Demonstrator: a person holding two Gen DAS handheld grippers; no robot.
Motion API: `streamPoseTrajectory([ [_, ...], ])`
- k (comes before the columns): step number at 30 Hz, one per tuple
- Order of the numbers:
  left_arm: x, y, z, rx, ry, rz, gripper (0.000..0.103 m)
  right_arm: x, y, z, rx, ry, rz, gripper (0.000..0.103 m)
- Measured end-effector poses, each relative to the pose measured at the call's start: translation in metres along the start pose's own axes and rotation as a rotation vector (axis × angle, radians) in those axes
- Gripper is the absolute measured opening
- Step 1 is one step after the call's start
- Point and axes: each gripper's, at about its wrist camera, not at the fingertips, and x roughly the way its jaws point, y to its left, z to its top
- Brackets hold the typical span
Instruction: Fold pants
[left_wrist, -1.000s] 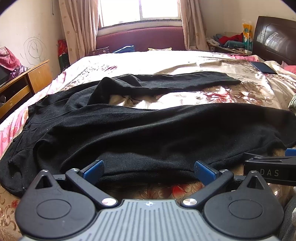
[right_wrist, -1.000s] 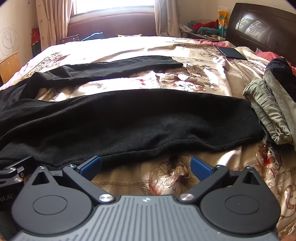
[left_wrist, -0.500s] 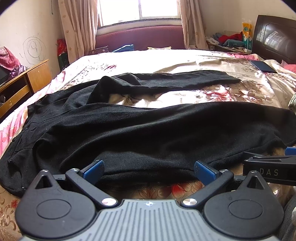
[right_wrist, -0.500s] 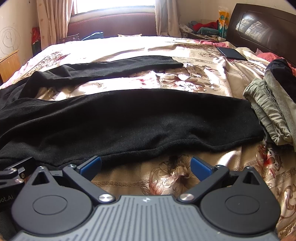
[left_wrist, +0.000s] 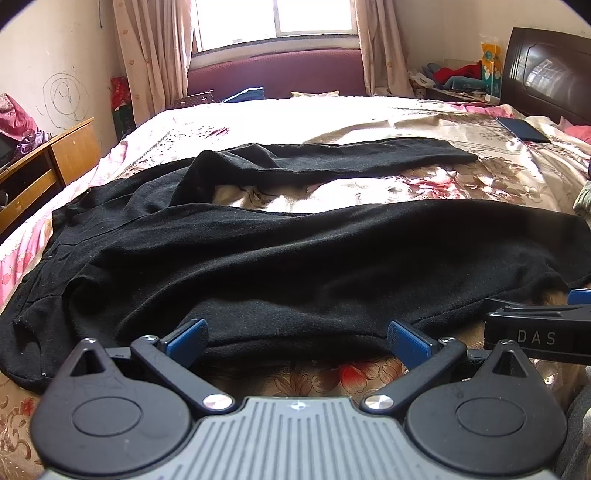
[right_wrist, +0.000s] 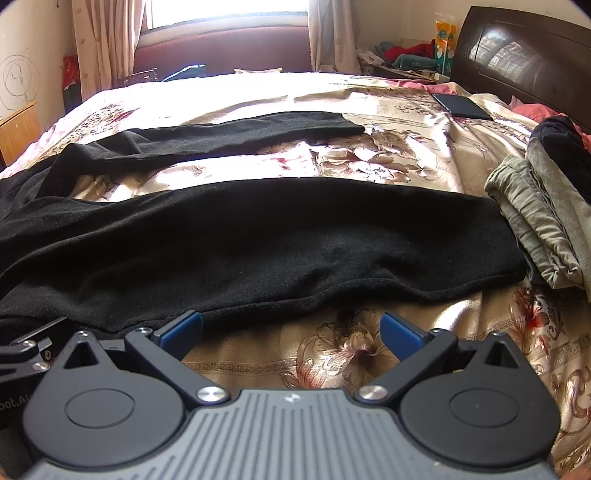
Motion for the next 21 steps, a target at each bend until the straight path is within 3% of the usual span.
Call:
streamPoseTrajectory([
  [21, 0.0009, -0.0011, -0.0008, 0.007, 0.006, -0.005, 0.103, 0.0001, 0.0002, 0.0004, 0.000, 0.001, -0.001, 0.102],
])
